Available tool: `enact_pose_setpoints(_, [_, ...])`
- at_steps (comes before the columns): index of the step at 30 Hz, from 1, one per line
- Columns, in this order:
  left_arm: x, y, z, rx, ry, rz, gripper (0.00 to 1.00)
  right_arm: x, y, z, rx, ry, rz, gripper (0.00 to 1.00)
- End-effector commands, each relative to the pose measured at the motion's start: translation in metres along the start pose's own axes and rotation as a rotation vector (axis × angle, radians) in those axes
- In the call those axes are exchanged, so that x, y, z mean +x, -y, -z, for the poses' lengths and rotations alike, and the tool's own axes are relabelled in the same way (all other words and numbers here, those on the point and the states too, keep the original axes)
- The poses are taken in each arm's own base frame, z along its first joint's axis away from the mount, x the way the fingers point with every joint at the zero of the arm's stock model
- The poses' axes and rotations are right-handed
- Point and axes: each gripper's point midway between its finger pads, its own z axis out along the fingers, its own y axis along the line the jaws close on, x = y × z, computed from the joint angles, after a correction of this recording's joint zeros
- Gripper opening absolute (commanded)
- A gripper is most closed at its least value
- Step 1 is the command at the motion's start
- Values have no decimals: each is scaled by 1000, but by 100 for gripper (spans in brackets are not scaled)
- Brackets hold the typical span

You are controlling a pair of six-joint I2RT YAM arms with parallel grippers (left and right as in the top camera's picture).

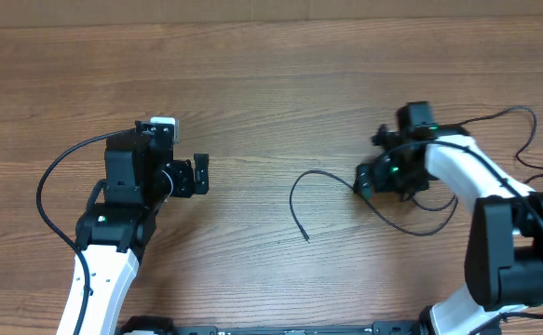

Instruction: Untangle cables

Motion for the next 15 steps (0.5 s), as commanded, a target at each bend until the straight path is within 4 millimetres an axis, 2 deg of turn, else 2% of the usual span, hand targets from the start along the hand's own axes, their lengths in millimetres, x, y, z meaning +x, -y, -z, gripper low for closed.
enact_pose_setpoints(1, [-5, 2, 2, 11, 16, -9, 100, 0, -1, 8, 70, 2, 128, 100])
enact_pose_setpoints(7, [-5, 2, 2, 11, 16, -9, 100, 25, -2, -8, 50, -77, 240, 100])
enact_pose_setpoints(8, [-5, 2, 2, 12, 15, -9, 100, 30, -1, -13, 49, -92, 244, 94])
enact_pose_setpoints(9, [-5, 2, 2, 11, 14, -9, 100, 38, 0, -20, 47, -108, 265, 70])
enact_pose_setpoints(11, [-5, 2, 2, 12, 14, -9, 100, 42, 0, -24, 46, -114, 264, 49])
enact_pose_setpoints(12, [-5, 2, 2, 11, 14, -9, 100, 43, 1, -25, 50, -115, 262, 22])
enact_pose_setpoints(13, [-5, 2, 2, 11, 14, -9, 100, 43, 3, -26, 59, -110, 257, 15])
enact_pose_setpoints(15, [-5, 2, 2, 11, 14, -9, 100, 38, 5, -26, 74, -93, 260, 14])
